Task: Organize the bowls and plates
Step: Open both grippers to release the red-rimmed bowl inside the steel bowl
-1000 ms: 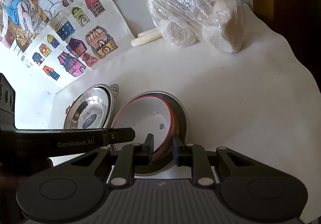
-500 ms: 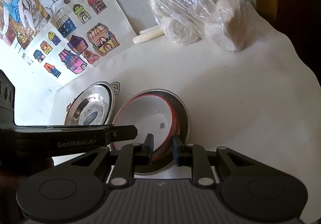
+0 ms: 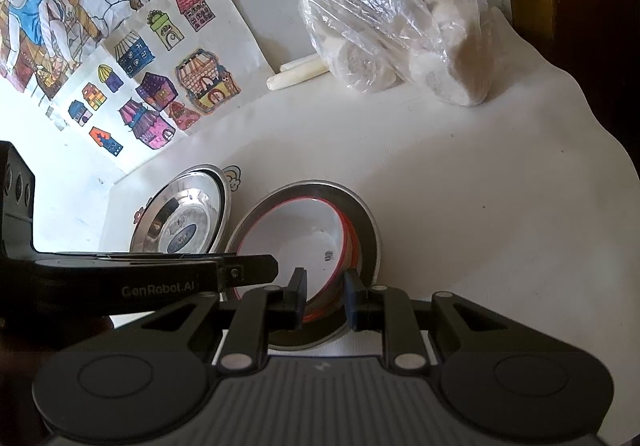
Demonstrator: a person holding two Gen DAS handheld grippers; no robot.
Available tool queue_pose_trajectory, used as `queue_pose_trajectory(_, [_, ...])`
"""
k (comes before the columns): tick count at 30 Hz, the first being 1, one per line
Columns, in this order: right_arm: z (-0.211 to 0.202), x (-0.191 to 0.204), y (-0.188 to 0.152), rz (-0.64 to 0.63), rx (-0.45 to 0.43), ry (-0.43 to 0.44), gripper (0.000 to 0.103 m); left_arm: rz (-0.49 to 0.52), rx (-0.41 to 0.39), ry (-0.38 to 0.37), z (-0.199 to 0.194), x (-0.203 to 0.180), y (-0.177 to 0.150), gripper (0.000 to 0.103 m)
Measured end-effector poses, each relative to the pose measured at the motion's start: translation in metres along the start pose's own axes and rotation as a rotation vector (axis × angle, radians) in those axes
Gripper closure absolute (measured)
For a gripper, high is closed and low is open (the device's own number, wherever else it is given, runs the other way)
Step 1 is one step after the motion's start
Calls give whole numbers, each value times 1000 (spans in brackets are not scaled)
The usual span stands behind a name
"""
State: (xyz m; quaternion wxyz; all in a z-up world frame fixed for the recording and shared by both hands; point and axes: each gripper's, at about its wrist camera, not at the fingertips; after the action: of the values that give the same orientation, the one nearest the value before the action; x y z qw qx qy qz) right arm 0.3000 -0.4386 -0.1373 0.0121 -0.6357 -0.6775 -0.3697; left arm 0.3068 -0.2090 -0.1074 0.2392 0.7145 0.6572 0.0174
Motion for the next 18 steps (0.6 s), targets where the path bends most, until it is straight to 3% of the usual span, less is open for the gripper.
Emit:
queue_pose_trajectory(8, [-11, 5, 0, -5, -28, -13, 77, -7, -35, -9, -14, 2, 1, 55])
queue_pose_trajectory(18, [-39, 14, 0, -11, -94, -48, 69, -8, -108, 8, -46, 6, 4, 26])
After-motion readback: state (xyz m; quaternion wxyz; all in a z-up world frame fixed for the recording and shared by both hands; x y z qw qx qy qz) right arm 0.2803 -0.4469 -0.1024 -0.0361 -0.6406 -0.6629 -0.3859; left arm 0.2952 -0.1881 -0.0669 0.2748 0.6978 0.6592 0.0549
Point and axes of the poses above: each gripper's, at about its wrist camera, not at the fingertips, and z roughly the way its jaws point, x to its left, y to its top, and after that the axes turned 1 degree about z, right-handed
